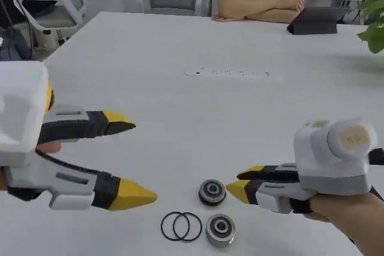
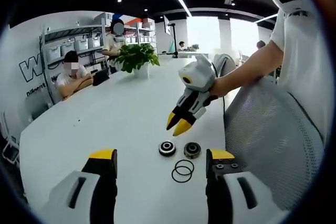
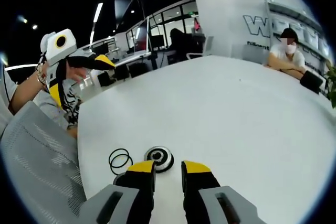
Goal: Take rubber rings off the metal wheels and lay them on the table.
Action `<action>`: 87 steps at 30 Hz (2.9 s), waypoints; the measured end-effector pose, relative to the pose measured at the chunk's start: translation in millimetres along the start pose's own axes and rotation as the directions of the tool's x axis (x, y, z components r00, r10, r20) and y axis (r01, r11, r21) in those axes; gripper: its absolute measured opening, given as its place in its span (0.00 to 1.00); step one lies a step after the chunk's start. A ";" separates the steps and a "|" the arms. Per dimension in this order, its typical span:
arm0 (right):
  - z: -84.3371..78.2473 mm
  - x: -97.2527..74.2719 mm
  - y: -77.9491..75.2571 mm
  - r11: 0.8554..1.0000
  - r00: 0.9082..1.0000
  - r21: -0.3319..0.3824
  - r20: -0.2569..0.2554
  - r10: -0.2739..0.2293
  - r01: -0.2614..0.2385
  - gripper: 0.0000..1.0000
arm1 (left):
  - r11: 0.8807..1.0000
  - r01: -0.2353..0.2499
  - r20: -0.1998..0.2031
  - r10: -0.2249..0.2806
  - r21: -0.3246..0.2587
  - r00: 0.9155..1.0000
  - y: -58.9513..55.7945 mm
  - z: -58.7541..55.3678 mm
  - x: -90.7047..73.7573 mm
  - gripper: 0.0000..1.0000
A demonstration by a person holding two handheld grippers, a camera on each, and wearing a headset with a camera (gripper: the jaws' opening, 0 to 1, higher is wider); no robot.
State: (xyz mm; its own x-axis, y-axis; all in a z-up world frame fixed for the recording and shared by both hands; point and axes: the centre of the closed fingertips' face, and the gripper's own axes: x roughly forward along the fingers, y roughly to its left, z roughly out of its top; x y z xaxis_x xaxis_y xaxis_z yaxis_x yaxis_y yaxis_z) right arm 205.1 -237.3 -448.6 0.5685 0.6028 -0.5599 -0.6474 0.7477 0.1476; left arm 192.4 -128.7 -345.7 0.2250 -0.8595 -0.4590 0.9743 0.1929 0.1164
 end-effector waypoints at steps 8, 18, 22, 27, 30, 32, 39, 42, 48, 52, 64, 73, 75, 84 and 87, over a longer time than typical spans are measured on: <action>-7.9 1.5 -0.4 1.000 1.000 -0.016 -0.029 0.002 -0.003 0.18 | 0.996 0.039 0.011 -0.040 0.083 0.999 10.1 29.9 29.1 0.60; -11.8 1.7 -1.7 1.000 0.999 -0.010 -0.037 -0.001 0.001 0.19 | 0.998 0.004 0.035 -0.006 0.063 0.999 33.0 31.3 83.3 0.44; -12.3 1.5 -3.5 1.000 0.999 -0.004 -0.038 -0.005 0.005 0.19 | 0.997 0.011 0.008 -0.012 0.077 1.000 27.9 13.7 98.6 0.42; -14.7 2.7 -2.6 1.000 0.999 0.001 -0.044 0.000 0.000 0.20 | 0.998 0.012 -0.034 -0.010 0.065 0.999 19.9 -16.2 111.2 0.35; -17.2 3.7 -1.3 1.000 0.999 -0.008 -0.054 0.003 -0.004 0.20 | 0.997 0.043 -0.059 -0.039 0.070 0.998 10.1 -29.3 116.0 0.31; -18.9 4.1 -1.1 1.000 0.998 -0.012 -0.061 0.004 -0.005 0.20 | 0.996 0.057 -0.070 -0.052 0.068 0.996 4.7 -35.9 118.8 0.30; -24.6 6.6 2.5 0.999 0.996 -0.029 -0.087 0.015 -0.018 0.23 | 0.993 0.105 -0.114 -0.098 0.059 0.989 -9.1 -52.9 125.7 0.21; -26.2 7.7 5.3 0.999 0.995 -0.041 -0.096 0.024 -0.028 0.24 | 0.993 0.105 -0.112 -0.099 0.055 0.989 -9.6 -53.2 127.5 0.17; -28.2 9.4 10.9 0.995 0.993 -0.079 -0.111 0.043 -0.052 0.26 | 0.994 0.102 -0.125 -0.097 0.031 0.987 -9.3 -57.9 130.6 0.10; -26.8 9.9 15.6 0.995 0.993 -0.061 -0.097 0.074 -0.080 0.30 | 0.993 0.116 -0.123 -0.113 0.016 0.986 -13.0 -58.3 132.5 0.08; -25.1 10.0 16.5 0.996 0.994 -0.031 -0.084 0.077 -0.080 0.32 | 0.994 0.102 -0.111 -0.106 -0.037 0.988 -12.1 -60.2 132.8 0.07; -26.6 10.9 18.5 0.996 0.993 -0.032 -0.089 0.083 -0.086 0.26 | 0.985 0.172 -0.105 -0.172 -0.007 0.980 -30.0 -57.3 133.9 0.07; -28.5 11.1 18.3 0.996 0.992 -0.037 -0.097 0.081 -0.085 0.25 | 0.985 0.174 -0.106 -0.174 -0.006 0.979 -31.0 -57.0 134.6 0.07; -32.7 12.2 20.5 0.992 0.990 -0.081 -0.114 0.086 -0.095 0.17 | 0.985 0.173 -0.102 -0.172 -0.005 0.980 -31.6 -56.7 135.0 0.07; -33.3 11.0 20.6 0.991 0.989 -0.082 -0.117 0.094 -0.104 0.14 | 0.985 0.173 -0.100 -0.172 -0.005 0.980 -31.9 -56.6 135.1 0.07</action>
State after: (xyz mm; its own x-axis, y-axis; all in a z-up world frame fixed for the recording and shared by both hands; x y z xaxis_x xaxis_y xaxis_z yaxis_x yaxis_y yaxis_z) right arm 181.1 -224.6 -478.9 0.4414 0.6337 -0.6353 -0.7425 0.6555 0.1379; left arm 192.3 -224.2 -461.3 0.0536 -0.8279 -0.5583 0.9986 0.0438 0.0311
